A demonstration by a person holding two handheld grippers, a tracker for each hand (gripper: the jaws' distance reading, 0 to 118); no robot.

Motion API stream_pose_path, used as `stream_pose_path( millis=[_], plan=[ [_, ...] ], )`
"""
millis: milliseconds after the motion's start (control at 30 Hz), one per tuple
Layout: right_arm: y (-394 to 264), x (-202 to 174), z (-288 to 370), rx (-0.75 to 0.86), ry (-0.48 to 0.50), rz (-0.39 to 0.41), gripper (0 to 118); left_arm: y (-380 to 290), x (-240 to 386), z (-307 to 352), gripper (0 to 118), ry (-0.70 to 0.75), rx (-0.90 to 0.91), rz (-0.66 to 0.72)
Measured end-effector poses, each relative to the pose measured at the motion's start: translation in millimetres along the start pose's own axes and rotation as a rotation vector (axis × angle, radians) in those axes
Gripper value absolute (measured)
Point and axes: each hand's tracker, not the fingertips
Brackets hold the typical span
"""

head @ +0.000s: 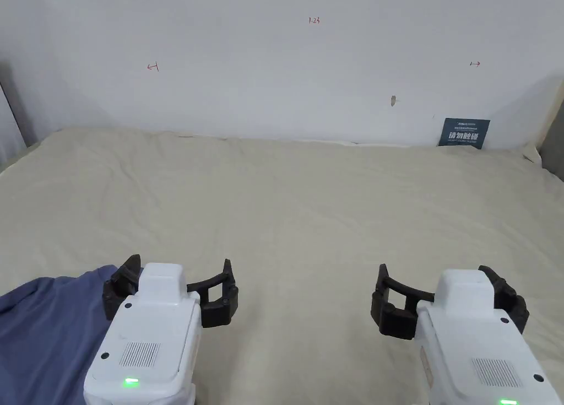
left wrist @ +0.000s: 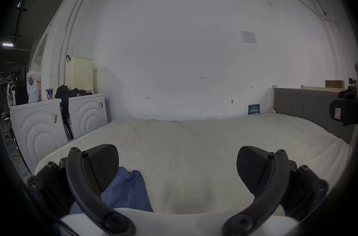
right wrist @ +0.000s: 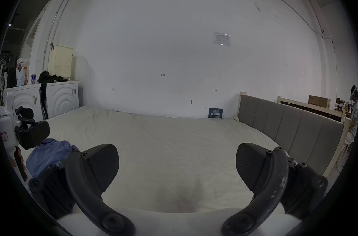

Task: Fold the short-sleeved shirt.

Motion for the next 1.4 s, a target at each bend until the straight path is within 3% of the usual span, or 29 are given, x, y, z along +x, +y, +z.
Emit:
stream_pose_path(
  millis=[1200, 1233, 1300, 1333, 1400],
  plan=[
    [8, 10, -2, -0.006, -0.003, -0.018, 118, 4, 1, -3, 118, -0.004, -0.002, -0.017],
    [8, 10, -2, -0.005, -0.002, -0.014, 114, 5, 1, -3, 117, -0.005, -0.003, -0.016],
    [9, 9, -2, -0.003, -0.003, -0.002, 94, 6, 1, -4, 108, -0.007, -0.008, -0.007],
    [10, 9, -2, -0.005, -0.004, 0.004, 79, 6, 2, -5, 100, -0.009, -0.015, -0.001],
    [12, 9, -3, -0.01, 0.001, 0.005, 32, 7, 2, -5, 63, -0.022, -0.021, 0.021]
  ],
)
